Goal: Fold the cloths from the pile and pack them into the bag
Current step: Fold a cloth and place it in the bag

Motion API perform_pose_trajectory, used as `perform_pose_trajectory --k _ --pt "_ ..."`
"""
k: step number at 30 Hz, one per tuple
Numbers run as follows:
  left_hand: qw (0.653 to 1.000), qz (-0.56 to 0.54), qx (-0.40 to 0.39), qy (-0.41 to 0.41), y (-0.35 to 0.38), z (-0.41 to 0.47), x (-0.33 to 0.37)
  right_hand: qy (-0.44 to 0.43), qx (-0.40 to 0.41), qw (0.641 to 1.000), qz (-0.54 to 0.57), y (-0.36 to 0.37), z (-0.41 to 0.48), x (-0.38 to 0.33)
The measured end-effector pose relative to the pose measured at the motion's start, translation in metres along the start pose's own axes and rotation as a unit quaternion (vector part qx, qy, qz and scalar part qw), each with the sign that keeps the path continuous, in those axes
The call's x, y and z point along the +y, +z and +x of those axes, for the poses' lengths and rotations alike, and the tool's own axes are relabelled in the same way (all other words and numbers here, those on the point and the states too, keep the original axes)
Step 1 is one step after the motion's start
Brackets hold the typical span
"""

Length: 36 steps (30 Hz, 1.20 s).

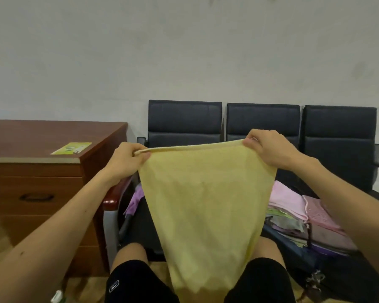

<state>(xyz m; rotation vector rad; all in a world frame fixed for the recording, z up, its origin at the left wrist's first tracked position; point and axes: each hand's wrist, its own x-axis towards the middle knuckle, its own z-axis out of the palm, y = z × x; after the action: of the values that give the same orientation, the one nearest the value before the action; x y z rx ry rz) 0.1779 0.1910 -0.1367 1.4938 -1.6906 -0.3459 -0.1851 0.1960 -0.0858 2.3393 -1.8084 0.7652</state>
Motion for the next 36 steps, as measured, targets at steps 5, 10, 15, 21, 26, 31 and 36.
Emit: perform_pose_trajectory --k 5,10,15,21,26,31,36 --pt "0.972 -0.215 0.029 -0.087 -0.001 0.000 0.012 0.031 -0.015 0.992 0.123 -0.010 -0.001 0.000" --pt "0.959 -0.264 0.050 -0.091 0.006 0.002 0.028 0.105 -0.058 0.935 0.332 -0.012 -0.009 -0.013" --pt "0.951 -0.300 0.009 -0.068 0.017 0.000 0.055 0.150 -0.096 0.866 0.468 -0.009 -0.016 -0.041" --pt "0.959 -0.280 -0.045 0.002 0.037 -0.013 0.091 0.180 -0.124 0.797 0.563 0.007 -0.016 -0.079" --pt "0.964 -0.240 -0.072 0.088 0.048 -0.024 0.101 0.199 -0.116 0.765 0.601 0.016 -0.015 -0.095" --pt "0.965 -0.218 -0.080 0.126 0.043 -0.026 0.100 0.217 -0.112 0.725 0.644 0.009 -0.014 -0.094" --pt "0.958 -0.221 -0.110 0.147 0.041 -0.030 0.104 0.229 -0.123 0.681 0.684 0.006 -0.013 -0.094"
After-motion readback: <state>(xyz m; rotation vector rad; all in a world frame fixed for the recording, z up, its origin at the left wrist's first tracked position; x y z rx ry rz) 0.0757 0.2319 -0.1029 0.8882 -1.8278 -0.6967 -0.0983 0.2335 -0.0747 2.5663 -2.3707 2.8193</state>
